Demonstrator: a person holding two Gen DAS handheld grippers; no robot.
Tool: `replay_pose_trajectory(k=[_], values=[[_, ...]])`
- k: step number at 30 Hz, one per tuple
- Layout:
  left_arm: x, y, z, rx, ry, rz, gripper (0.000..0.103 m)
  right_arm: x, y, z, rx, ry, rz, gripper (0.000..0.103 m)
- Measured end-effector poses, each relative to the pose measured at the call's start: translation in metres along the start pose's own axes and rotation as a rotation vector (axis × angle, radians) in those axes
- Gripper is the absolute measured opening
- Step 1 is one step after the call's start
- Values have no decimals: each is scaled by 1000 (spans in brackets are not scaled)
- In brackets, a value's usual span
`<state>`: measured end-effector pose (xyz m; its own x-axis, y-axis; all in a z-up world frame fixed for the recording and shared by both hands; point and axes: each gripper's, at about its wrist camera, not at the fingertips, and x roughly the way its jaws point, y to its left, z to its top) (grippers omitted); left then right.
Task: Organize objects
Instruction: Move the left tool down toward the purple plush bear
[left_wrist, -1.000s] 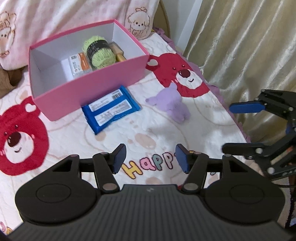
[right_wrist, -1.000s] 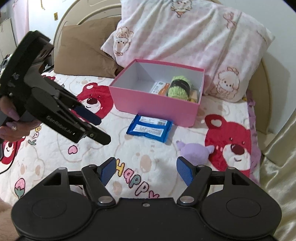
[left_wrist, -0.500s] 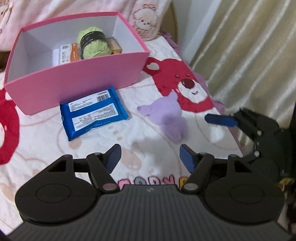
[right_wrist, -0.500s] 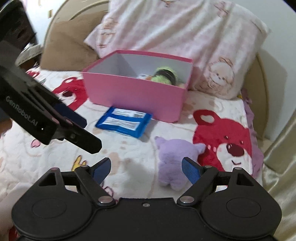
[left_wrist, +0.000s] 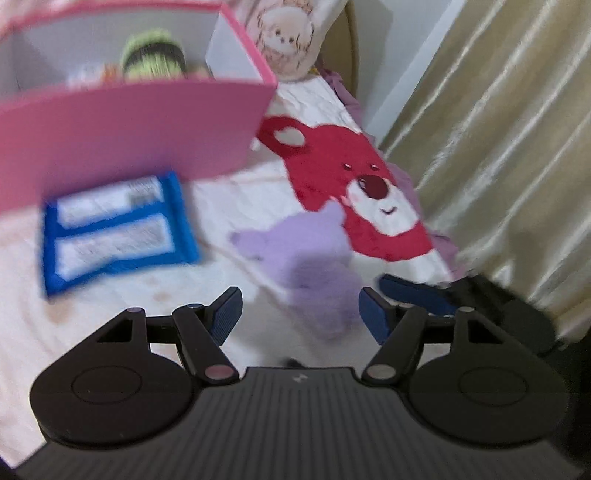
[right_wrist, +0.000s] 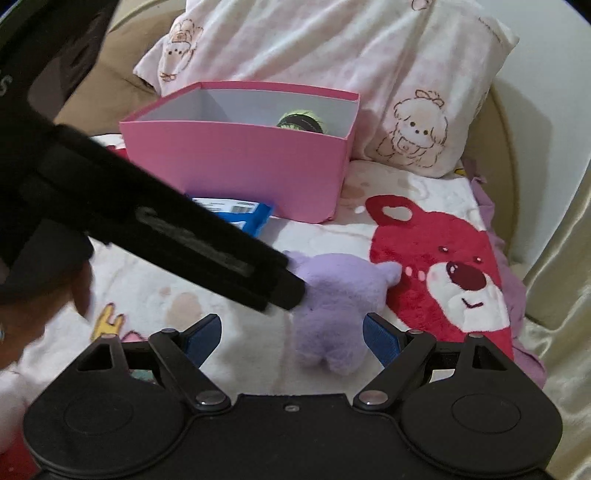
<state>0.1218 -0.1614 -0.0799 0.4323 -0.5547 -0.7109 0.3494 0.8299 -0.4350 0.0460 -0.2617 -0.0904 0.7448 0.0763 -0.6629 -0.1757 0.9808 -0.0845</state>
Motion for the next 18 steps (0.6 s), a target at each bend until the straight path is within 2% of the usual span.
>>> replay_pose_trajectory(k=[4,6,8,11,13,14,15,18], values=[[16,9,-6,-86,13,-23,64,17,-2,-3,2,28,-19,87],[19,13,-8,-88,5,-22,56,23,-3,-4,5,43,-24,87],[20,15,-10,-76,-11,-6,54,26,-4,-6,14,60,-47,86],[22,18,-12,-71,-21,-28,43,25,-6,-8,33,71,-41,82],[23,20,-13,-83,-33,-54,29,25,-11,-7,52,65,-40,77],[24,21,-13,-100,-40,-57,24,27,-15,-6,71,76,-42,68],[26,22,-13,-117,-45,-68,21,28,-20,-5,100,85,-47,57],[27,23,-15,-148,-48,-113,18,25,-39,-5,220,87,-1,51]])
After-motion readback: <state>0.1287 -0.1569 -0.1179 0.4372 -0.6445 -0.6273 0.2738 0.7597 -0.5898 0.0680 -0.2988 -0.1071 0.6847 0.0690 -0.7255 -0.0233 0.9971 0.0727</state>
